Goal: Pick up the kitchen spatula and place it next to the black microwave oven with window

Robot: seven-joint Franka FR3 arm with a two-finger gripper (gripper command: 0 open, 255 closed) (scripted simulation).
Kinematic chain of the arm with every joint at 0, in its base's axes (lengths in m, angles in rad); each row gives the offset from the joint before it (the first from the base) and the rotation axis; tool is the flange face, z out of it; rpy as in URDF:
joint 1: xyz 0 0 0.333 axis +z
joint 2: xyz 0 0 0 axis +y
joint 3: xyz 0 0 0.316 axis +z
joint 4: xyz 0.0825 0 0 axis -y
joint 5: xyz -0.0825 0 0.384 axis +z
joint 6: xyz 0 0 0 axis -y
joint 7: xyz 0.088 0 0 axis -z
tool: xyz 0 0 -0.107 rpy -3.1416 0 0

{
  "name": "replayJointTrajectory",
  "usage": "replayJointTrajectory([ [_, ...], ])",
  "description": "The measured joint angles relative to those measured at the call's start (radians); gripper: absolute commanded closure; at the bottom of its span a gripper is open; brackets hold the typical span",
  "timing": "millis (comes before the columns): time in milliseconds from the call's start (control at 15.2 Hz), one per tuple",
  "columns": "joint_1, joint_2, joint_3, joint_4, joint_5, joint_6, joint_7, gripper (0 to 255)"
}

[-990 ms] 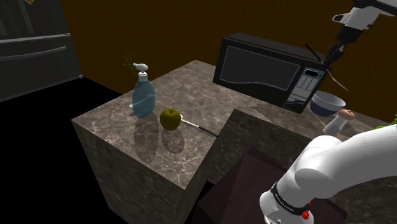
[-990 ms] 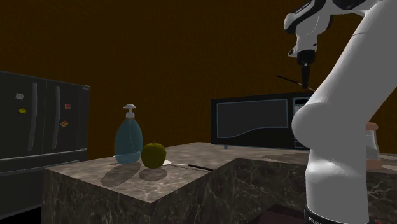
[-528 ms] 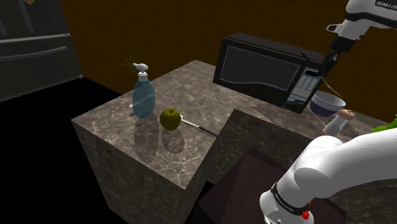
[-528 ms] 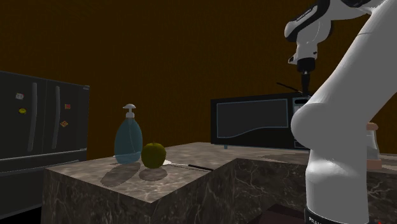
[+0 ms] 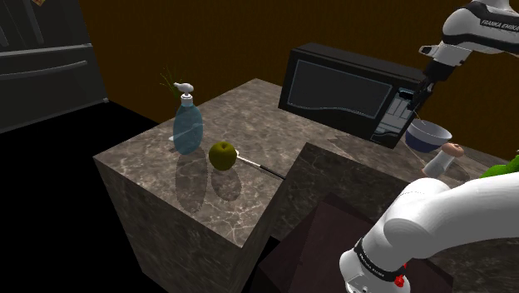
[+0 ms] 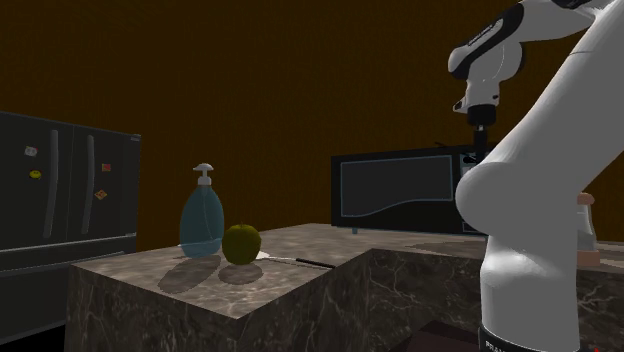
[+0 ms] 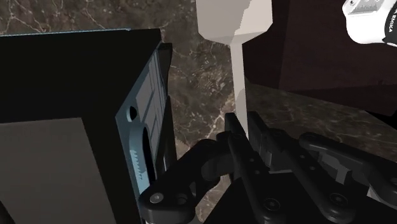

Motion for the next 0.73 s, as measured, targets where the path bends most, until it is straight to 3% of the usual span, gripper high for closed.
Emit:
replayJointTrajectory([
  [726, -0.015, -0.022, -0.042, -0.148, -0.035, 0.134, 0.010, 255],
])
